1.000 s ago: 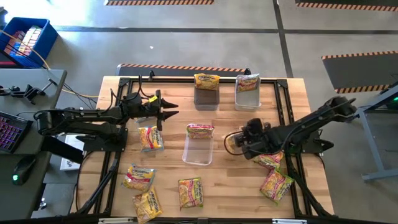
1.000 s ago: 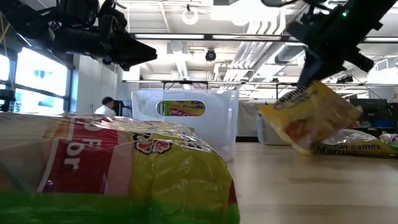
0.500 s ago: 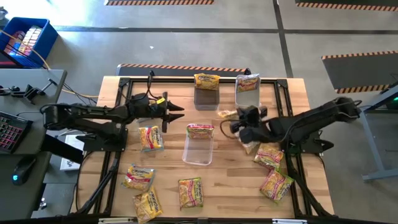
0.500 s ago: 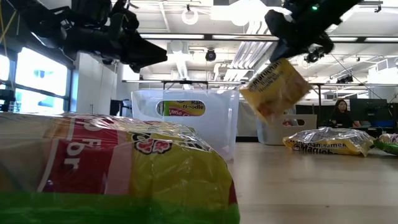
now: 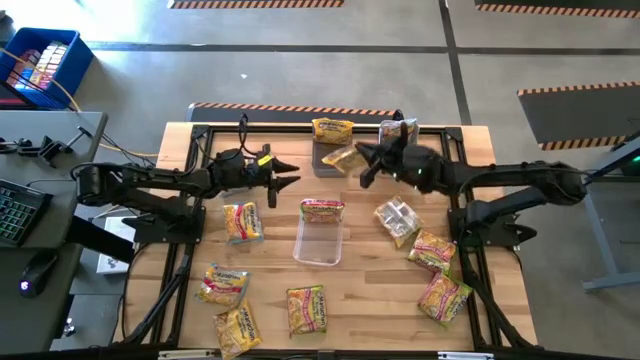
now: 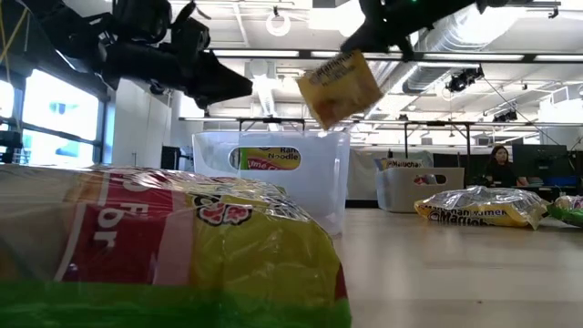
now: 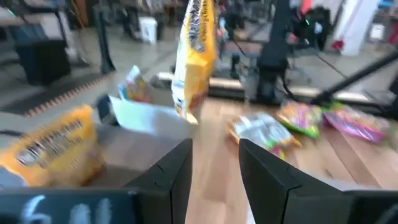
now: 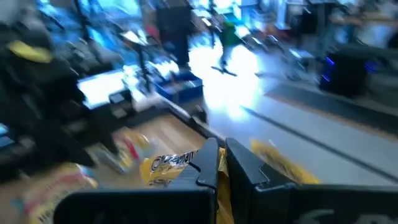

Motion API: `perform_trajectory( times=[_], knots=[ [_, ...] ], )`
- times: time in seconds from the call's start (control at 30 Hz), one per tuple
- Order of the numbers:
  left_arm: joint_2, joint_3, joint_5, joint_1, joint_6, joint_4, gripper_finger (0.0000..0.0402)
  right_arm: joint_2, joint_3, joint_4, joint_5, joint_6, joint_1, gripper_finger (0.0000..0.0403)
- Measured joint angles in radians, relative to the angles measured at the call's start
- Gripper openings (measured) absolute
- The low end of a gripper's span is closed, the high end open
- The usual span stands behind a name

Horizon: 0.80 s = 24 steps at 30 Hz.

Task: Sort Maruchan noodles
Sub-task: Put the yellow noodle pack into the black bin

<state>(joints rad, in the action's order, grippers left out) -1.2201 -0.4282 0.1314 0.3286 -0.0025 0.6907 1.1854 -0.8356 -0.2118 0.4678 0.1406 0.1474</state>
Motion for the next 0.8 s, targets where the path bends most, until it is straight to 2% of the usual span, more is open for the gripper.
perform_trajectory(
  times=[0.17, 0.33, 0.53, 0.8],
  knots=[
    [0.0, -0.004, -0.004, 0.0, 0.031, 0.112, 0.0154, 0.001, 0.0, -0.098, -0.174, -0.053, 0.093, 0.0],
    [-0.003, -0.079, -0.012, 0.016, 0.013, 0.113, 0.0199, 0.011, 0.0, -0.149, -0.276, -0.059, 0.143, 0.0],
    [-0.068, -0.21, 0.013, 0.06, 0.029, 0.028, 0.0233, 0.014, 0.0, -0.216, -0.338, -0.071, 0.174, 0.0],
    [-0.207, -0.36, 0.069, 0.066, 0.066, -0.018, 0.0232, 0.014, 0.0, -0.25, -0.373, -0.082, 0.194, 0.0]
  ],
)
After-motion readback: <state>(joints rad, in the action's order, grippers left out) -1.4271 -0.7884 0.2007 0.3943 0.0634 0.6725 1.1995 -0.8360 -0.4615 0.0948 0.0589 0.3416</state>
